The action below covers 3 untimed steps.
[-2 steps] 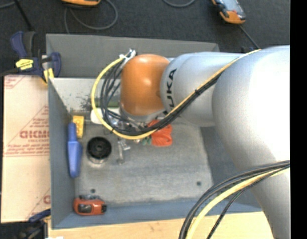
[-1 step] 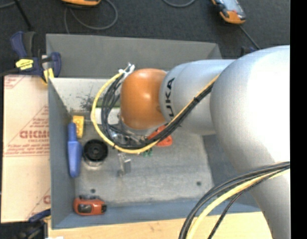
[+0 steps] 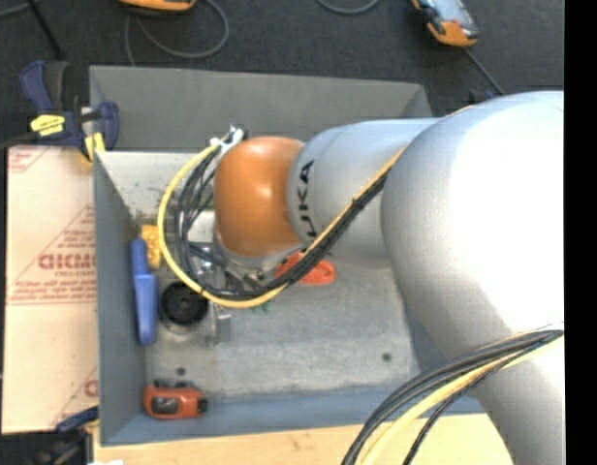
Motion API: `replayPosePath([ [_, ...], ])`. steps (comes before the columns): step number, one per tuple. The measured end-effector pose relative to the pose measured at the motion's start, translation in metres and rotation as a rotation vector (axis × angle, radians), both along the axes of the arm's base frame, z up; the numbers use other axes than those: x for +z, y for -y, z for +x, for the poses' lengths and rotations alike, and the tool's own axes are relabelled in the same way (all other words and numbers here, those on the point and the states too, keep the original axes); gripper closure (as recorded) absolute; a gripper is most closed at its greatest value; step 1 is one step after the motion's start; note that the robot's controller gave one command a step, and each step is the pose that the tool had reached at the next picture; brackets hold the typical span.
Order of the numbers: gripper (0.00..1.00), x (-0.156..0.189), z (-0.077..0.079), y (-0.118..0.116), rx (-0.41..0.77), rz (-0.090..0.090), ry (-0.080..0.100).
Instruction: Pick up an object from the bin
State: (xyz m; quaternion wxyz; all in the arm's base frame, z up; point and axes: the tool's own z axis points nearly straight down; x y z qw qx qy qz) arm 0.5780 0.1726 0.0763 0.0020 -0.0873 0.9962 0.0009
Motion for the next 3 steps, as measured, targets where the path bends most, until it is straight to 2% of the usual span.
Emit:
replayPosePath([
  [1,0.00,0.044,0.011,0.002,-0.214,-0.001,-0.009],
  [2,0.00,0.075,0.010,0.021,-0.122,0.000,0.007],
  [3,0.00,0.040,-0.013,-0.003,-0.159,-0.001,0.003],
])
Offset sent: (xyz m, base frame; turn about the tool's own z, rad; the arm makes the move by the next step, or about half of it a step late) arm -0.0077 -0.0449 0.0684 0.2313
